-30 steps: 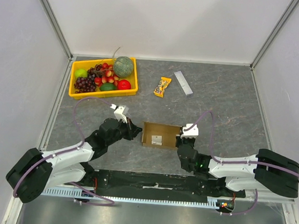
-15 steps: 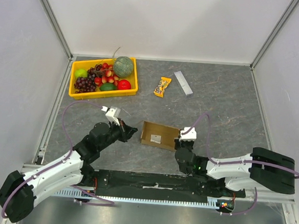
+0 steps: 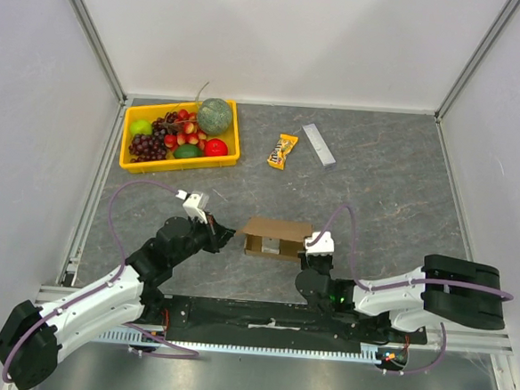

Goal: Fold the paper box

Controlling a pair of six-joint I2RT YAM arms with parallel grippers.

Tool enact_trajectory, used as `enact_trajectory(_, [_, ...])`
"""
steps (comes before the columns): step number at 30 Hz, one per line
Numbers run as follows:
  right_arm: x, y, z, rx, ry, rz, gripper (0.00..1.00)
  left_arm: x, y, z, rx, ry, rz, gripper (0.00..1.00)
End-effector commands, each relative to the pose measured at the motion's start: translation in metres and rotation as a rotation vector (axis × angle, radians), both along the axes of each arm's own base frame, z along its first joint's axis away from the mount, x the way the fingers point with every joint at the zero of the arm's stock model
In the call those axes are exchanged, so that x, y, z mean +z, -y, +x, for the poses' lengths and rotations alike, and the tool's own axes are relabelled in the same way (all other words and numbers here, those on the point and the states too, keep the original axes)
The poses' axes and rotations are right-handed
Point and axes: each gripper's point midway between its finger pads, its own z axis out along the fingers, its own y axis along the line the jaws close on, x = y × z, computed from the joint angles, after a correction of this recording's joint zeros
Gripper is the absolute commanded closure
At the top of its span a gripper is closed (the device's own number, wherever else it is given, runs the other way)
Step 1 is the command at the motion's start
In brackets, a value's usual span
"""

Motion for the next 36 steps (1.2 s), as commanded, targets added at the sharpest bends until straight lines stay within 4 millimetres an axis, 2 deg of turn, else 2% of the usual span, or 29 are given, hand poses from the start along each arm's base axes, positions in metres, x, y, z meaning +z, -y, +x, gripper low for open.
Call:
enact_trajectory(1, [0.005, 0.0, -0.004, -0.023, 0.006, 0.025, 0.74, 0.002, -0.003, 0.005, 0.047, 0.003, -0.019, 0.97])
enact_trajectory(7, [0.01, -0.004, -0.009, 0.042, -0.023, 0.043, 0.46, -0.002, -0.006, 0.005, 0.06, -0.003, -0.019, 0.98])
enact_trajectory(9, [0.014, -0.008, -0.012, 0.078, -0.037, 0.046, 0.41, -0.002, -0.006, 0.005, 0.061, -0.004, -0.02, 0.98])
enact_trajectory(17, [0.025, -0.024, -0.03, 0.229, -0.127, 0.049, 0.33, -0.004, -0.008, 0.004, 0.073, -0.013, -0.022, 0.98])
enact_trajectory(21, [0.03, -0.029, -0.042, 0.312, -0.174, 0.077, 0.27, -0.001, -0.011, 0.002, 0.082, -0.017, -0.027, 0.94])
enact_trajectory(24, [0.041, -0.033, -0.051, 0.373, -0.195, 0.11, 0.26, 0.005, -0.016, -0.001, 0.108, -0.022, -0.05, 0.94])
enact_trajectory(30, [0.072, -0.052, -0.074, 0.582, -0.216, 0.192, 0.26, 0.028, -0.027, -0.01, 0.135, 0.007, -0.109, 0.95])
enact_trajectory(32, [0.086, -0.058, -0.082, 0.656, -0.21, 0.222, 0.27, 0.043, -0.031, -0.012, 0.136, 0.046, -0.128, 0.96])
enact_trajectory(36, [0.109, -0.054, -0.086, 0.693, -0.194, 0.233, 0.32, 0.084, -0.037, -0.016, 0.124, 0.167, -0.165, 0.98])
